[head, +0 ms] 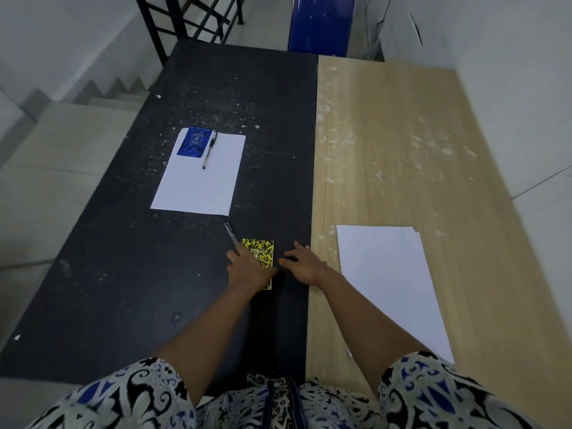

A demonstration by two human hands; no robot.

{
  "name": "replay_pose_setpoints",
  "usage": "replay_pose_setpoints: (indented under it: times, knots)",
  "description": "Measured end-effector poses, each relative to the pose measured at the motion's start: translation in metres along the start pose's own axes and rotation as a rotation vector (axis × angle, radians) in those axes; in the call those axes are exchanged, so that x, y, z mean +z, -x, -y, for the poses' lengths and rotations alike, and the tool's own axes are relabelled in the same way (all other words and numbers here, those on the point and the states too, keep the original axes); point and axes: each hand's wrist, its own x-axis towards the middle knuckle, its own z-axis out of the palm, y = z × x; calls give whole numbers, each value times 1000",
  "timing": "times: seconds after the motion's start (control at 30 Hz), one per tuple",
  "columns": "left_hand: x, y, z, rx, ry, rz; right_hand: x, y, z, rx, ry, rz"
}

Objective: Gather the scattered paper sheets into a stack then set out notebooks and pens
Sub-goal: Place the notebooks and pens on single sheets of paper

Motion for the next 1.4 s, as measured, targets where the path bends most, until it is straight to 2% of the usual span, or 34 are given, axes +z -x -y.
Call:
replay_pose_setpoints:
  times: [0.13, 0.23, 0.33, 0.87, 1.0, 1.13, 1.27, 1.4]
  knots:
    - [5, 10, -6, -4, -39, 75, -3, 14, -11, -12, -138, 43]
    - [-2, 7, -13, -4, -122, 29, -4, 21, -20, -8, -206, 66]
    - [-11, 2, -15, -13, -175, 101, -5, 26, -26, 1, -274, 67]
    - [2, 57, 5, 31, -207, 227, -10, 50, -28, 60, -417, -16]
    - [-1, 70, -9, 55, -87, 128, -19, 70, -25, 59, -473, -36]
    - [-9, 73, -37, 137, 157, 21, -26, 92, -19, 41, -613, -43]
    - [-17, 75, -71, 178, 405, -62, -36, 113, -16, -122, -850, 35]
    - [-23, 77, -104, 162, 675, 30, -51, 120, -20, -199, -901, -171]
